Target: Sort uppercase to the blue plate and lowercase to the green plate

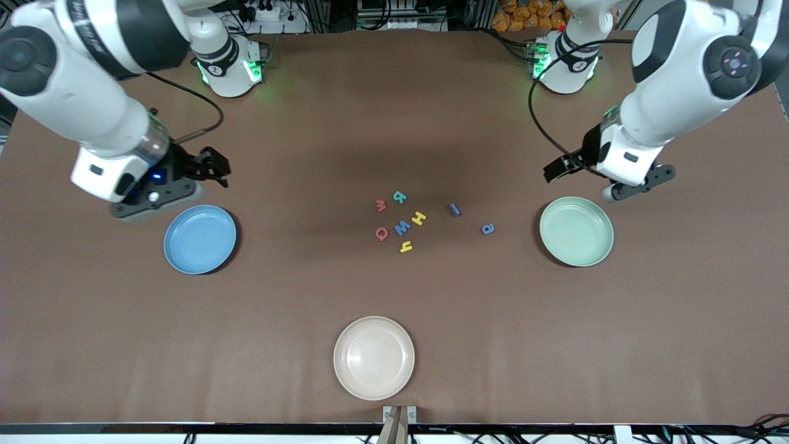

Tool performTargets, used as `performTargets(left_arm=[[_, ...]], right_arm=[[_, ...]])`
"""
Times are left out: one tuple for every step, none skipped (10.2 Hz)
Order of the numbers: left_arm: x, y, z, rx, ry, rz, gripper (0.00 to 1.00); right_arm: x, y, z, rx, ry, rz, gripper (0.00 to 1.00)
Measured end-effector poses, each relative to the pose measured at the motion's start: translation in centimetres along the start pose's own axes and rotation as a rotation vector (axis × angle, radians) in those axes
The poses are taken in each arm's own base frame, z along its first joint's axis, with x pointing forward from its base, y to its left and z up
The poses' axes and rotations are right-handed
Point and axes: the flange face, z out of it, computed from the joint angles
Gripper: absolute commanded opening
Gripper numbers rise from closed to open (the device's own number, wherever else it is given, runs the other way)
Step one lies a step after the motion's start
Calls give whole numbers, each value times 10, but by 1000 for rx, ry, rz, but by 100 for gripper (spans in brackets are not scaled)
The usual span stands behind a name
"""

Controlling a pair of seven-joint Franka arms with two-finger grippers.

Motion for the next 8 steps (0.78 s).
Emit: performTargets(left_arm=[[-5,9,19,-18,-6,-26,100],[-13,16,40,-30,-7,-45,100],[-20,20,56,-34,-6,-58,100],[-26,25,68,-40,0,-78,100],[-32,30,78,-50,5,-102,100],[-39,39,90,-62,8,-123,100],[-50,49,106,-74,7,-139,100],[-61,59,123,-84,-1,-152,100]], right_arm=[[8,-13,14,4,-2,-23,100],[14,-24,28,7,3,-43,100],[19,-33,40,9,5,-59,100],[22,-42,48,12,4,-73,100],[23,-47,52,13,4,-82,100],[25,-52,54,15,7,-90,100],[26,-56,56,16,14,-97,100],[27,-59,57,17,18,-101,100]])
